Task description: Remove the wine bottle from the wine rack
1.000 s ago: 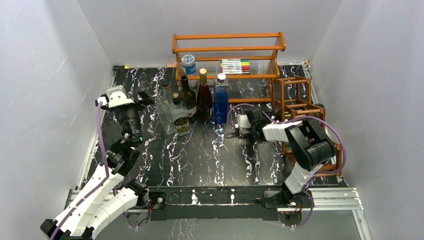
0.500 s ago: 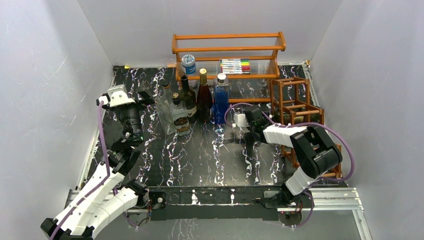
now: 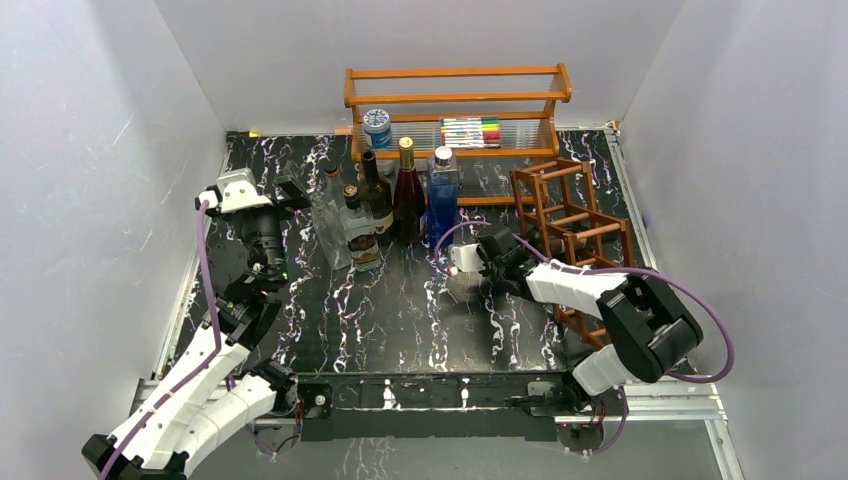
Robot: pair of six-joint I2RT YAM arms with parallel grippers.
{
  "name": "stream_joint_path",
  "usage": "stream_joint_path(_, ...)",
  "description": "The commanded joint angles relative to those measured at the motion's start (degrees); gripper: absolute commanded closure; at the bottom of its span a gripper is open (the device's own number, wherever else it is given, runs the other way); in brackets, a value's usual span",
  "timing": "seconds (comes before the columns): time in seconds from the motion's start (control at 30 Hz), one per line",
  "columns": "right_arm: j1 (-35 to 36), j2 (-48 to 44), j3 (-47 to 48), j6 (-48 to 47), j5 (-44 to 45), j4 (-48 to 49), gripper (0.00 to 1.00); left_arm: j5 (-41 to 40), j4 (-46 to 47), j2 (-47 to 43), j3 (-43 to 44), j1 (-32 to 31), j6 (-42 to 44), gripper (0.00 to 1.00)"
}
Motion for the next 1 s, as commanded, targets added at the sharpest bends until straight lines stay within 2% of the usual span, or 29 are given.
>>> stream_joint_path(0.0,0.5,-1.4,-1.3,5.3,-5.5,-0.9,1.0,0.8,1.4,-0.2,0.5,-0.3,-0.6,0.02)
stream_joint_path(0.13,0.4,-2.0,-0.3,8.3,-4.1,-1.4,1.0,0.8,1.4,-0.4,0.6,-0.3,-0.7,0.02)
stream_joint_path(0.3,2.6,-1.1,-2.9,6.6,-6.1,-2.6,1.0,0.8,1.3,-0.5,0.5,-0.2,-0.9,0.02)
stream_joint_path(0.57,7.2,0.8,-0.9,8.6,-12.3,-10.8,1.0,0.9,1.3,-0.1,0.5,-0.2,-0.7,0.02)
stream_joint_path(0.7,7.4,0.9,-2.1,10.8,-13.1,-8.8,1.0,1.0,1.1,0.0,0.6,-0.3,-0.8,0.02)
stream_joint_path(0.73,7.3,0.8,-2.3,11.5,-12.2,-7.8,0.92,1.1,1.1,0.0,0.5,-0.3,-0.9,0.02)
stream_joint_path(0.8,7.4,0.4,-0.8,14.5,-11.5,-8.2,0.68,1.2,1.0,0.2,0.6,-0.2,-0.9,0.02)
stream_joint_path(0.97,7.5,-4.1,2.9,21.3,-12.0,-13.3,0.34,1.7,0.3,0.2,1.0,-0.3,-1.4,0.02)
